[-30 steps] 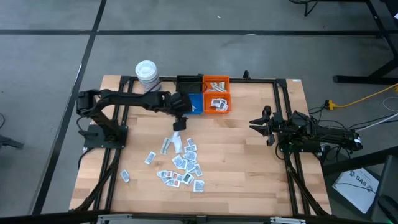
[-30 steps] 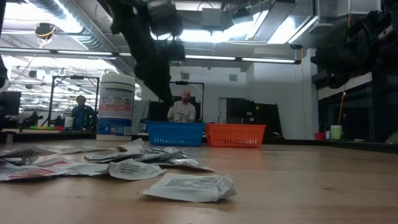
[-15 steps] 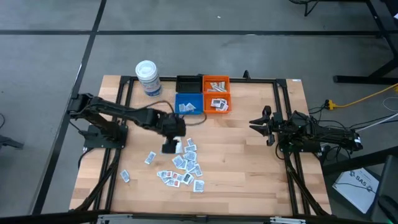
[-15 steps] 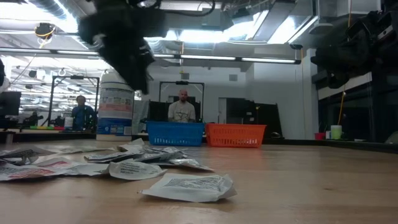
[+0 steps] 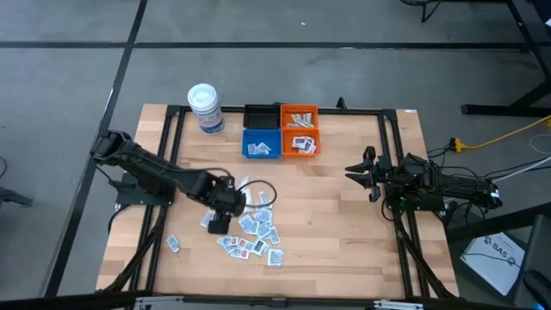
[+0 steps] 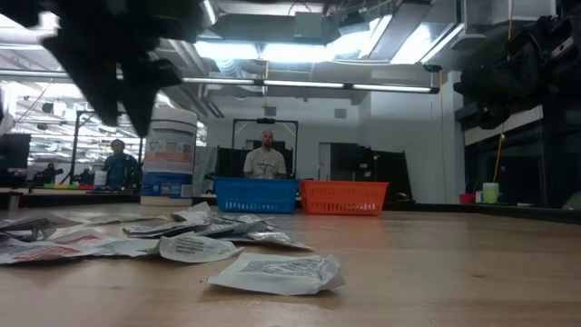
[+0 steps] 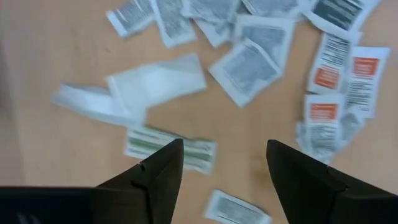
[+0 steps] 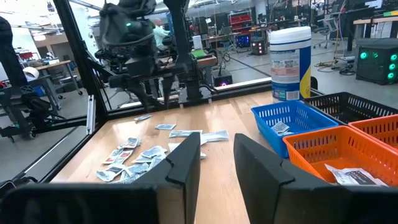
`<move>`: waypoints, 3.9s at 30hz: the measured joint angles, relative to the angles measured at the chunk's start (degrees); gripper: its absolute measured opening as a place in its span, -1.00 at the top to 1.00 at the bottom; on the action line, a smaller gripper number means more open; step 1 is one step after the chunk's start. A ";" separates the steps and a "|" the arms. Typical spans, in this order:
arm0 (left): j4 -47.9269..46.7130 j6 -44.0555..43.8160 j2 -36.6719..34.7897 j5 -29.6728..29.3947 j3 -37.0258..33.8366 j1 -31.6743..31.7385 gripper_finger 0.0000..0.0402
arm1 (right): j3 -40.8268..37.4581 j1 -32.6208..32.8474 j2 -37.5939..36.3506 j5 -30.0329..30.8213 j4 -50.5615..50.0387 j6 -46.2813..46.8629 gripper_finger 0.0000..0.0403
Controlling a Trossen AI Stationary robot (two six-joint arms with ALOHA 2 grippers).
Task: Pick & Place First Aid Supplies
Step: Put the ointment pack into the blue bin
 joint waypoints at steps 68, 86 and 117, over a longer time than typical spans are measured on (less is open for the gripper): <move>-6.18 -54.72 0.14 -3.12 -8.21 -17.00 -0.11 | 0.01 0.00 -0.02 0.02 0.00 0.00 0.50; -6.38 -52.54 5.16 0.47 -8.21 -14.39 -0.11 | 0.00 0.02 -0.02 0.00 0.00 -0.01 0.50; -2.15 -38.59 13.12 10.24 -8.17 -5.21 0.19 | -0.01 0.02 0.01 -0.01 0.00 -0.01 0.50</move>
